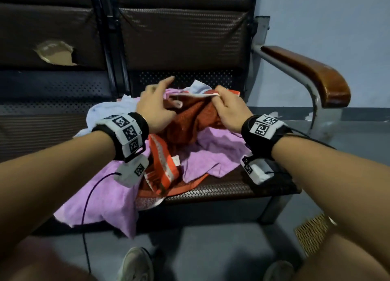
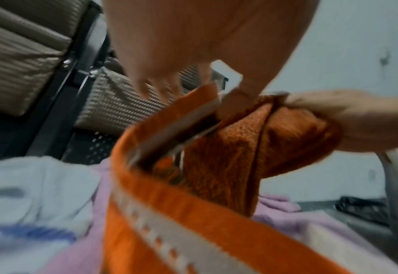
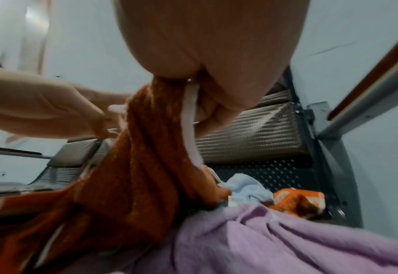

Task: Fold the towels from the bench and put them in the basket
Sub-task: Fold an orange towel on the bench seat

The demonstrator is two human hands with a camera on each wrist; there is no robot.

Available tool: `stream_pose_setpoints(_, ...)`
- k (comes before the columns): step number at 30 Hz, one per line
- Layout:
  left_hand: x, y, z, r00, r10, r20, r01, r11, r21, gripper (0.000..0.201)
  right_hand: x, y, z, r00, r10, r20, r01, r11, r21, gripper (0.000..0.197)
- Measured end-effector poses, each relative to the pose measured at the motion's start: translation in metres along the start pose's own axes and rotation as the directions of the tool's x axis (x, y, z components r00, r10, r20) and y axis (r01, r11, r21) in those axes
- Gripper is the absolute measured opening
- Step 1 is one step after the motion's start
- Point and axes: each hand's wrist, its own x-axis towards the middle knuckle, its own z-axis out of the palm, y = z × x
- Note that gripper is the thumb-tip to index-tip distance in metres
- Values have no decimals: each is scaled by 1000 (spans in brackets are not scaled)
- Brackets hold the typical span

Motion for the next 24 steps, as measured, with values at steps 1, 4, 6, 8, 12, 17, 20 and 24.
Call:
stream_pose_setpoints(1, -3, 4, 4, 990, 121, 74, -116, 991, -72, 94, 0, -7, 1, 998, -38, 41, 38, 999, 0, 15)
stream_pose_setpoints(4, -9, 20, 18, 936, 277, 218, -255, 959, -124, 58, -4, -22, 7, 985, -79, 154, 82, 997, -12, 8)
stream_pose_setpoints(6, -10, 27, 22, 943, 291, 162, -294, 956, -4, 33, -5, -24, 9, 994, -35, 106, 35, 999, 1, 14)
stream_pose_setpoints(8, -10, 30, 18, 953, 300, 40, -301, 953, 27, 14, -5, -21, 7, 995, 50, 82, -57, 995, 84, 15)
stream_pose_setpoints(12, -9, 32, 4, 954, 283, -102, -297, 939, -173, 33, -8, -11, 7, 973, 31, 229, -58, 992, 111, 37)
stream_pose_setpoints(17, -18, 35, 5, 954, 300, -26, -290, 892, -346, 41, 3, 0, 21, 968, -16, 250, 55, 987, -152, 22)
stream_pose_setpoints(20, -13, 22, -2, 971, 209, -116, -232, 943, -239, 39, 4, 12, 20, 954, 142, 264, -62, 955, -290, 15)
stream_pose_setpoints(24, -9, 10, -4, 988, 143, 57, -140, 989, -49, 35, 3, 23, 12, 935, 287, 210, -231, 938, -257, 32)
